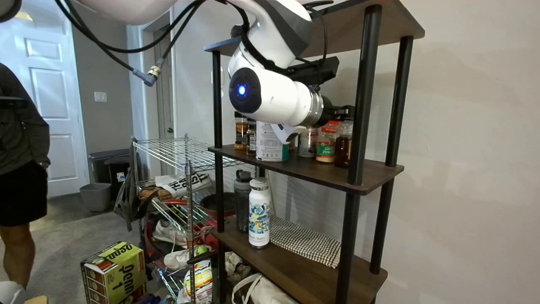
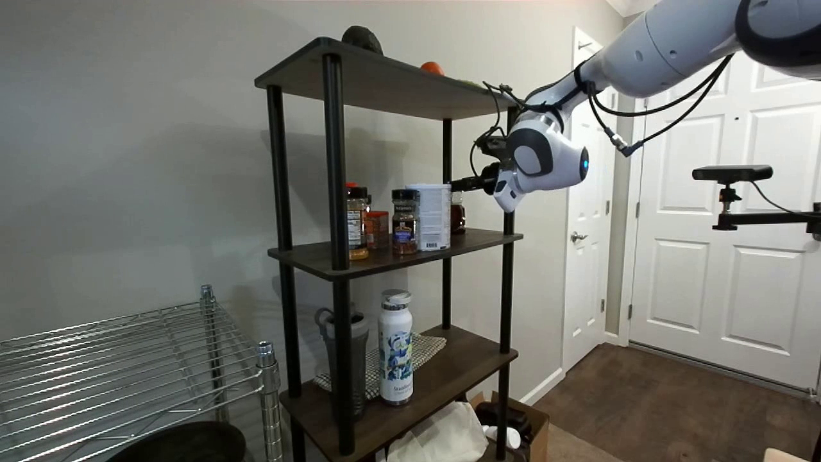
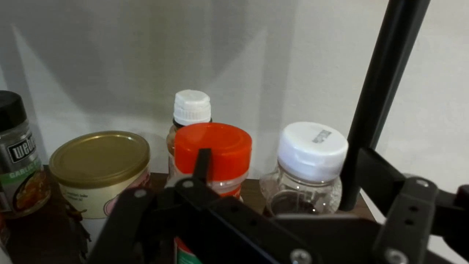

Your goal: Move the white container on the second top shelf to the left, then remove the first right bottle from the shelf

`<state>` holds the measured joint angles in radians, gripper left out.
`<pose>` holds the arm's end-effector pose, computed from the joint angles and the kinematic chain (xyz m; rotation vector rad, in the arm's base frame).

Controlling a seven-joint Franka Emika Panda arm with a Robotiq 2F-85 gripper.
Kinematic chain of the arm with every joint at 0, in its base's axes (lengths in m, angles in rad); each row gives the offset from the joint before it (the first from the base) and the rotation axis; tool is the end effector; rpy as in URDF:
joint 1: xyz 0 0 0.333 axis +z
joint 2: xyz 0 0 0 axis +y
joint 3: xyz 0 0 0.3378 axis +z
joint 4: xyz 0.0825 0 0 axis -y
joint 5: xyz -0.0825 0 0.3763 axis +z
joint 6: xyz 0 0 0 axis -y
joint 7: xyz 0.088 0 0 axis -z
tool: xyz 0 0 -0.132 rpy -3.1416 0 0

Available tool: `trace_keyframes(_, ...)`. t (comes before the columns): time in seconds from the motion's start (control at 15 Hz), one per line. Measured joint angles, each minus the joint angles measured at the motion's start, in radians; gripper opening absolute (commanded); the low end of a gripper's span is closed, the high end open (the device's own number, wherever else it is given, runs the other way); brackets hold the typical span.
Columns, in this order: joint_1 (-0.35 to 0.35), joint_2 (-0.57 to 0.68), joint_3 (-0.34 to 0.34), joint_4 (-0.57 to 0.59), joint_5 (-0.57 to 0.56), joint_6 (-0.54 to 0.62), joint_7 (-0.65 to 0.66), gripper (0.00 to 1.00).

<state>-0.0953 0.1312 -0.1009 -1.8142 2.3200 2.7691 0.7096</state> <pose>0.6255 -0.1466 0.5187 -0.1123 1.6803 0.0119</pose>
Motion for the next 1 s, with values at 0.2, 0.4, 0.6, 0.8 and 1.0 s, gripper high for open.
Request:
trace_keyframes(0.2,0.011,0.019,0.015,0.046,0.019,0.077,0.0,1.0)
trace_keyframes(0.4,0.027,0.034,0.016,0.078,0.04,0.136,0.0,1.0)
trace_keyframes(0.6,0.035,0.046,0.015,0.094,0.069,0.179,-0.001,1.0)
trace_keyframes(0.8,0.036,0.054,0.008,0.098,0.099,0.2,-0.005,1.0)
trace_keyframes(1.0,0.037,0.056,-0.002,0.1,0.12,0.211,-0.026,1.0)
